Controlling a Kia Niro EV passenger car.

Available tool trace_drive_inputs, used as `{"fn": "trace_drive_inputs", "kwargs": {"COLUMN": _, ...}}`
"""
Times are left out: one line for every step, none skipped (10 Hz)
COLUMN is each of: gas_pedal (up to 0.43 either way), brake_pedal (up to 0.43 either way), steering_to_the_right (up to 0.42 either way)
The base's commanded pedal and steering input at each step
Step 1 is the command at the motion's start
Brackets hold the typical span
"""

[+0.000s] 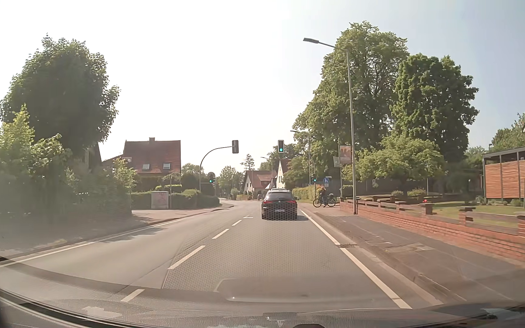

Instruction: Follow the waypoints while adhering to traffic rules and regulations

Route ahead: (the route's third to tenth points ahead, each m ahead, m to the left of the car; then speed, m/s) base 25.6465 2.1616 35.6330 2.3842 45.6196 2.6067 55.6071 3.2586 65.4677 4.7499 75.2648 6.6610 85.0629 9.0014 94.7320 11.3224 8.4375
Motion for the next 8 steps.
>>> {"fn": "trace_drive_inputs", "kwargs": {"gas_pedal": 0.22, "brake_pedal": 0.0, "steering_to_the_right": 0.002}}
{"fn": "trace_drive_inputs", "kwargs": {"gas_pedal": 0.22, "brake_pedal": 0.0, "steering_to_the_right": 0.001}}
{"fn": "trace_drive_inputs", "kwargs": {"gas_pedal": 0.22, "brake_pedal": 0.0, "steering_to_the_right": 0.0}}
{"fn": "trace_drive_inputs", "kwargs": {"gas_pedal": 0.22, "brake_pedal": 0.0, "steering_to_the_right": 0.0}}
{"fn": "trace_drive_inputs", "kwargs": {"gas_pedal": 0.22, "brake_pedal": 0.0, "steering_to_the_right": 0.0}}
{"fn": "trace_drive_inputs", "kwargs": {"gas_pedal": 0.22, "brake_pedal": 0.0, "steering_to_the_right": 0.0}}
{"fn": "trace_drive_inputs", "kwargs": {"gas_pedal": 0.22, "brake_pedal": 0.0, "steering_to_the_right": 0.0}}
{"fn": "trace_drive_inputs", "kwargs": {"gas_pedal": 0.22, "brake_pedal": 0.0, "steering_to_the_right": 0.0}}
